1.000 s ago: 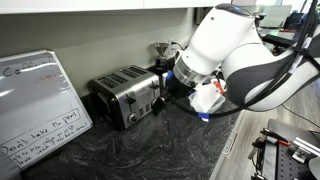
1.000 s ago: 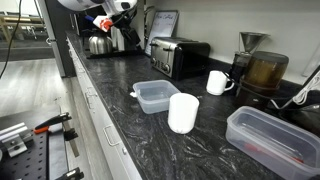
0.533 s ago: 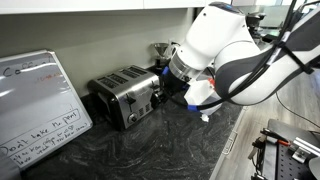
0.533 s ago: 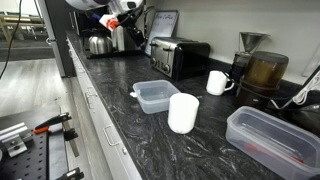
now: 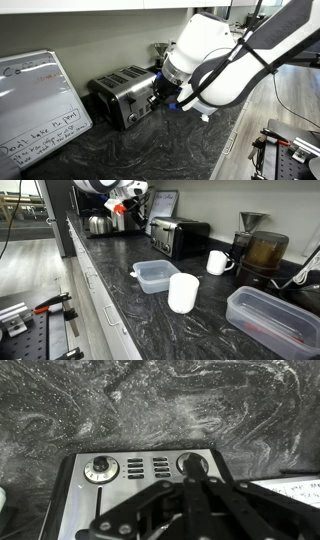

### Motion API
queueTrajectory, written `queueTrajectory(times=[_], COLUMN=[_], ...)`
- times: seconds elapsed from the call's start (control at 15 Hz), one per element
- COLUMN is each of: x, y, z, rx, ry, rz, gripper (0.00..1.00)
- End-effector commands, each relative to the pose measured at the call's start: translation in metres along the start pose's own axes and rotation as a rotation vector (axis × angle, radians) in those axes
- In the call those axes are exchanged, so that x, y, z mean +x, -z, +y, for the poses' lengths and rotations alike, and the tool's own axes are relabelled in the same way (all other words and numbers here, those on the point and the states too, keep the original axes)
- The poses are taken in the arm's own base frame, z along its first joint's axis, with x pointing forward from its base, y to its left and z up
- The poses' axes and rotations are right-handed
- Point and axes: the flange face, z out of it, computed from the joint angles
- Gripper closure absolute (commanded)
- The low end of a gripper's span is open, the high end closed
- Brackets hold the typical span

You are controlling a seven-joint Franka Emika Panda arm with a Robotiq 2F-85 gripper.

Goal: Turn on the toaster

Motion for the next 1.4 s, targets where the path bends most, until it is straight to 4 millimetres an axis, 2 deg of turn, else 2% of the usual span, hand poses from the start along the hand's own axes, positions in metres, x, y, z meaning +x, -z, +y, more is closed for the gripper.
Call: queueTrajectory(times=[0.0,0.33,0.4,0.67,1.13,1.33], x=[0.015,0.027,0.028,0.042,0.056,0.060], y=[-0.038,-0.089,-0.091,-0.084,-0.067,-0.065], z=[0.009,0.021,0.027,0.049,0.047,0.057], rx=[-0.028,-0.085,-0.105,-0.133,-0.108,-0.114], ry=[0.015,0.059,0.056,0.064,0.076,0.062], rz=[0.037,0.078,0.061,0.041,-0.135,-0.253], gripper=[1.00,1.00,1.00,1.00,1.00,1.00])
